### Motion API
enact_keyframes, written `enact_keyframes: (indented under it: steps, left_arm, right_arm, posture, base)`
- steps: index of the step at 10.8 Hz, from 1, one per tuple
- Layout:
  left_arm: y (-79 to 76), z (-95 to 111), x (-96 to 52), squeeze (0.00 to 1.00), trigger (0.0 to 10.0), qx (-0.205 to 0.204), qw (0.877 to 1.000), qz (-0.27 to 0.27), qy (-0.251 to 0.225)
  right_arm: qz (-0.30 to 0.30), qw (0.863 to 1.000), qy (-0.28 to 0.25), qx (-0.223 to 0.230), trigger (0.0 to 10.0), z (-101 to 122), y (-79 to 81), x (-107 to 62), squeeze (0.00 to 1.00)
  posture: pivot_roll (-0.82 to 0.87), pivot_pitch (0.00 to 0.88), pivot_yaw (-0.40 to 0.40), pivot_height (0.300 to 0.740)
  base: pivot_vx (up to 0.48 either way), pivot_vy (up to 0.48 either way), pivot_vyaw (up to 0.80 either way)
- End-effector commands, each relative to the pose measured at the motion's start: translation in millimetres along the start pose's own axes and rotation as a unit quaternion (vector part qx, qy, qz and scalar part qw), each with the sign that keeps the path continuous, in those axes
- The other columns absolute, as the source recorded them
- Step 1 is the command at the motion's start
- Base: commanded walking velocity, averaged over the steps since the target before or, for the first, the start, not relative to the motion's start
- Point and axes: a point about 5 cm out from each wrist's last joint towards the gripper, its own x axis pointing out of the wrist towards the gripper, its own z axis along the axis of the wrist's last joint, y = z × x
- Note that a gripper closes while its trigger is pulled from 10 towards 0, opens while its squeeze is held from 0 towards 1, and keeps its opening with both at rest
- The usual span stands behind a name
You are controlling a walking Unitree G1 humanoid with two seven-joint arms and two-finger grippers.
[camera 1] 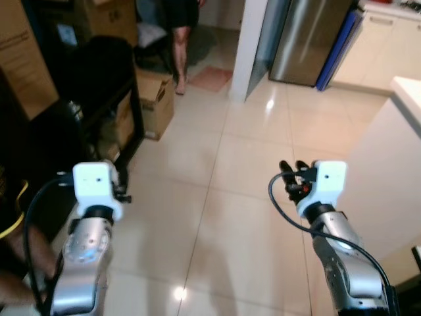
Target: Setting the table
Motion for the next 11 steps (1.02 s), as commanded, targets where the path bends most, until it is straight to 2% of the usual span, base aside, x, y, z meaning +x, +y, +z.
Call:
enact_keyframes:
  steps: [1, 2, 5, 6, 9, 11]
  left_arm:
    - [-5.6, 2.8, -0.6, 0.0, 10.0, 0.002, 1.0, -0.012, -0.003]
    - [-3.2, 3.3, 0.6, 0.0, 10.0, 0.002, 1.0, -0.009, -0.004]
    - [-8.5, 3.8, 2.3, 0.0, 10.0, 0.0, 1.0, -0.013, -0.006]
    - [-6.4, 4.7, 1.4, 0.0, 10.0, 0.001, 1.0, -0.013, -0.008]
    - [-6.9, 4.7, 3.3, 0.0, 10.0, 0.002, 1.0, -0.012, -0.009]
    - [-5.5, 4.1, 2.9, 0.0, 10.0, 0.003, 1.0, -0.013, -0.008]
  right_arm:
    - [-0.01, 1.0, 0.001, 0.0, 10.0, 1.2, -6.0, -0.9, 0.0]
    - [-0.009, 1.0, 0.0, 0.001, 10.0, 1.3, -4.2, -1.0, 0.0]
    - [-0.014, 1.0, -0.004, -0.003, 10.0, 4.1, -9.0, 0.6, 0.0]
    - [-0.008, 1.0, -0.003, -0.002, 10.0, 2.6, -4.3, 2.0, 0.0]
    - [-0.009, 1.0, -0.003, -0.005, 10.0, 3.6, -8.1, 1.8, 0.0]
    - [-0.005, 1.0, -0.003, -0.005, 10.0, 3.0, -3.7, 3.0, 0.0]
  posture:
    - [0.07, 0.0, -0.046, 0.74]
    - [0.06, 0.0, -0.041, 0.74]
    - [0.07, 0.0, -0.046, 0.74]
    - [0.07, 0.0, -0.047, 0.74]
    - [0.06, 0.0, -0.046, 0.74]
    - [0.07, 0.0, -0.048, 0.74]
  base:
    - [0.262, 0.0, 0.0]
    - [0.3, 0.0, -0.48]
    - [0.319, 0.0, 0.0]
    - [0.352, 0.0, 0.0]
    - [0.358, 0.0, 0.0]
    - [0.362, 0.0, 0.0]
